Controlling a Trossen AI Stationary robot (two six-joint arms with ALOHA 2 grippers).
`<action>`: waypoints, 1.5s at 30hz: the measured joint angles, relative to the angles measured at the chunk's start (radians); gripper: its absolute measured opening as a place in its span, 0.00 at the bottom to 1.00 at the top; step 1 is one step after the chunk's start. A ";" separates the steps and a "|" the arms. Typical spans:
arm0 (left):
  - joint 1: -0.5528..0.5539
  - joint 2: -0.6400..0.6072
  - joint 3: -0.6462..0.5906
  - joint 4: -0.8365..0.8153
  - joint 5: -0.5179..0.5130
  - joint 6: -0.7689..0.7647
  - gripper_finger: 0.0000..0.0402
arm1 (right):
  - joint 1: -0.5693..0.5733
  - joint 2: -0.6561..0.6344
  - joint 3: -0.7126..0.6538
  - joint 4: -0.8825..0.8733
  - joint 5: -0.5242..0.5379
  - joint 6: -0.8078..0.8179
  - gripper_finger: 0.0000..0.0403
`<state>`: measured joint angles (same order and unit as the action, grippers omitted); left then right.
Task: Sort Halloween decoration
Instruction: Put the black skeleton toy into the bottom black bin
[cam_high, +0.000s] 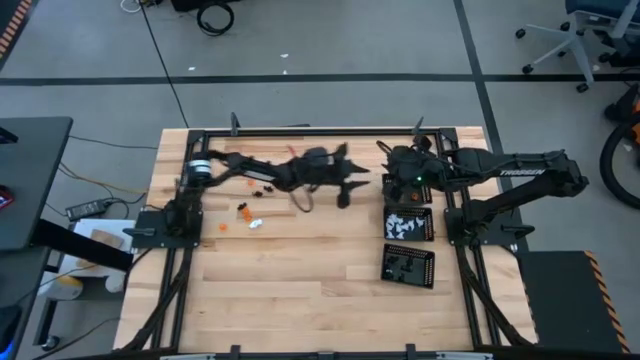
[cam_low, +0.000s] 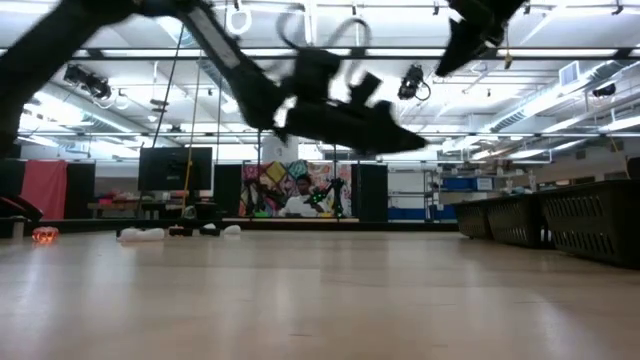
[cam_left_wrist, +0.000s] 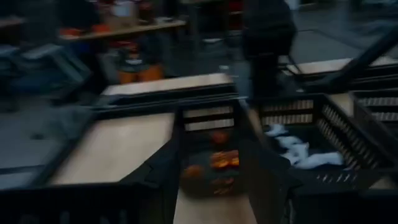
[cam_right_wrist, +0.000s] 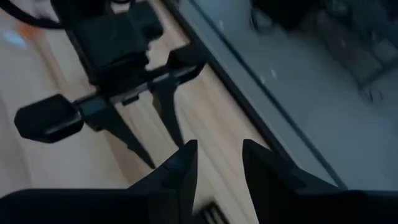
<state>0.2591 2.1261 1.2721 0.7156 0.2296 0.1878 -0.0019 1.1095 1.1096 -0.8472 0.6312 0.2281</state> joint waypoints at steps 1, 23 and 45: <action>0.000 -0.050 -0.060 0.005 -0.020 0.016 0.36 | 0.000 0.000 -0.004 0.050 -0.002 -0.025 0.33; -0.013 -0.864 -0.943 -0.008 -0.349 -0.118 0.36 | -0.159 0.471 -0.180 1.083 -0.482 -0.232 0.31; 0.047 -1.159 -1.247 0.073 -0.453 -0.216 0.36 | -0.217 1.024 0.362 1.122 -0.776 -0.258 0.31</action>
<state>0.3065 0.9669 0.0248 0.7888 -0.2230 -0.0284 -0.2192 2.1330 1.4712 0.2745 -0.1452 -0.0296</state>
